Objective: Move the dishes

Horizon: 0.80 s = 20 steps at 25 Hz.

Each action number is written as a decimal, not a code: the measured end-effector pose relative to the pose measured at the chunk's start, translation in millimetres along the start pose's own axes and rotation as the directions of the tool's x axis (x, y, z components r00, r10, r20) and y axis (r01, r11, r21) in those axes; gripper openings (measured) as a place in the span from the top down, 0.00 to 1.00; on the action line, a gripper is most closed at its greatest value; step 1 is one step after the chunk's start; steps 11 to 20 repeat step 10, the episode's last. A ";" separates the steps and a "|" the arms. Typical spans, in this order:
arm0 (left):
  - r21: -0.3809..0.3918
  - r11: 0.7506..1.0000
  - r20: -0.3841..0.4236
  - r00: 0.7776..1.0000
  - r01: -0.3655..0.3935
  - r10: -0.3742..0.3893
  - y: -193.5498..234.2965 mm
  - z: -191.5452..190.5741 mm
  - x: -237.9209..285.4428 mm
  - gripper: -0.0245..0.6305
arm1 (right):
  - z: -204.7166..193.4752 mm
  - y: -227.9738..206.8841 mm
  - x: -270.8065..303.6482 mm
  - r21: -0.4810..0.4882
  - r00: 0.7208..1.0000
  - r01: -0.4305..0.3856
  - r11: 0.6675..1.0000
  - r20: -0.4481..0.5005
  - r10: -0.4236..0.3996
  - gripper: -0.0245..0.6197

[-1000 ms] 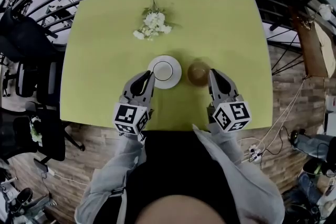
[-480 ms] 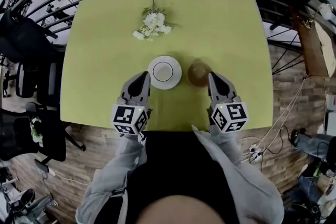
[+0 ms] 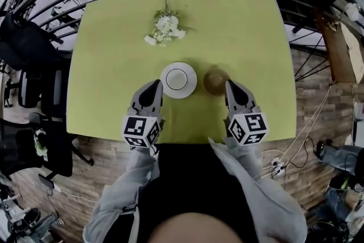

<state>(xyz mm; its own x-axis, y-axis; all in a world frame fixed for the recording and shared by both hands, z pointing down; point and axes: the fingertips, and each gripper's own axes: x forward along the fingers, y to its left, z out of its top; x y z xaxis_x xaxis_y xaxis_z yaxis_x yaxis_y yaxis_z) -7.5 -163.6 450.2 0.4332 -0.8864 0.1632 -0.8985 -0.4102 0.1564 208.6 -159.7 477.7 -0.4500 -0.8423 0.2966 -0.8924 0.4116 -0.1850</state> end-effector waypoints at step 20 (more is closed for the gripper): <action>0.003 1.000 -0.009 1.000 0.002 -0.001 -0.5 -5.6 2.4 0.94 | -1.7 1.5 1.3 0.009 1.000 -0.005 1.000 -0.001 0.005 0.95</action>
